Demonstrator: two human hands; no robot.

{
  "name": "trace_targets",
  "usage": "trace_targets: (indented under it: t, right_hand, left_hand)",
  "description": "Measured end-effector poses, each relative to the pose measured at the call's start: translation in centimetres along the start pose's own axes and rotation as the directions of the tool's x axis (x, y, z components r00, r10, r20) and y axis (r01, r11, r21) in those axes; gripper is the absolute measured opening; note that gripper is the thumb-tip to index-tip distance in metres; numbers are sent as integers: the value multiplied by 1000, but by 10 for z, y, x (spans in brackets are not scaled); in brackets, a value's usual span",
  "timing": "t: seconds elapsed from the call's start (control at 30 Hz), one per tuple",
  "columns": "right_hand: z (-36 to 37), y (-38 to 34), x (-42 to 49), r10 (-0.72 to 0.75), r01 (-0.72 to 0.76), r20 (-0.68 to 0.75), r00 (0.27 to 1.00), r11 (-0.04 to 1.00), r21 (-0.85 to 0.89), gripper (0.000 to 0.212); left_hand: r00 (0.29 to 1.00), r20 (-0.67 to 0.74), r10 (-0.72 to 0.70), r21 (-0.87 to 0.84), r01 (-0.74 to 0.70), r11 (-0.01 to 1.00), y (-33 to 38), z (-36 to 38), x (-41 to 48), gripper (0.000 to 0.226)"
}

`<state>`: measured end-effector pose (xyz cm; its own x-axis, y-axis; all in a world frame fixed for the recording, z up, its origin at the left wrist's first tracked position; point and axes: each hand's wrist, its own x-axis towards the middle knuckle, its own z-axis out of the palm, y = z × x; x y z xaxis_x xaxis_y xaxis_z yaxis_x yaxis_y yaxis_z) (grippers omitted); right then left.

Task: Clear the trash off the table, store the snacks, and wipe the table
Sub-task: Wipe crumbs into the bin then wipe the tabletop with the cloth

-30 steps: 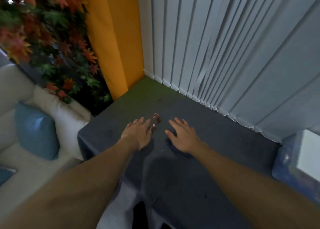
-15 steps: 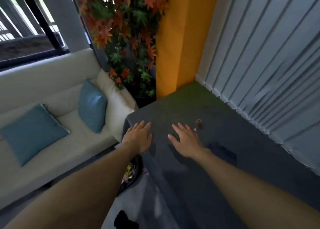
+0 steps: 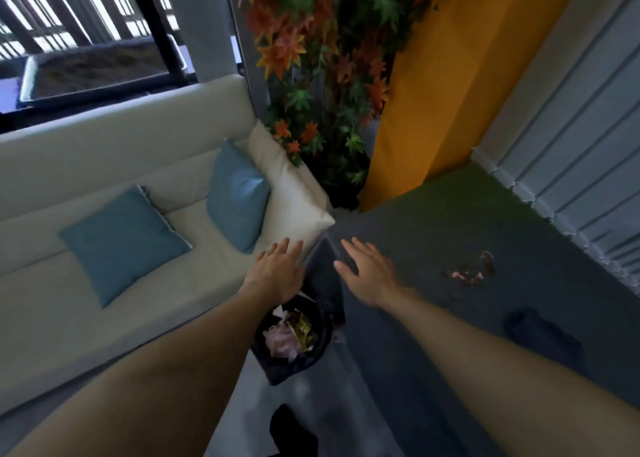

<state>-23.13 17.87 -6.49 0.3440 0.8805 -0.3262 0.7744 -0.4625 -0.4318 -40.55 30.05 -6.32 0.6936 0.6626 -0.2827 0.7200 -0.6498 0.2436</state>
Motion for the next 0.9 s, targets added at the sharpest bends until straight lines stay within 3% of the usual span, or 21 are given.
trace_targets:
  t: [0.43,0.9]
  right_hand:
    - [47,-57,71,-2,3,69,998,1000,-6,66]
    - [165,-22,124,11,-12,208,978,1000,3,64]
  left_hand:
    - [993,64,-97,-15,99,995,-99,16,24,60]
    - [952,215,-219,-95,244,965,-141,133,62,62]
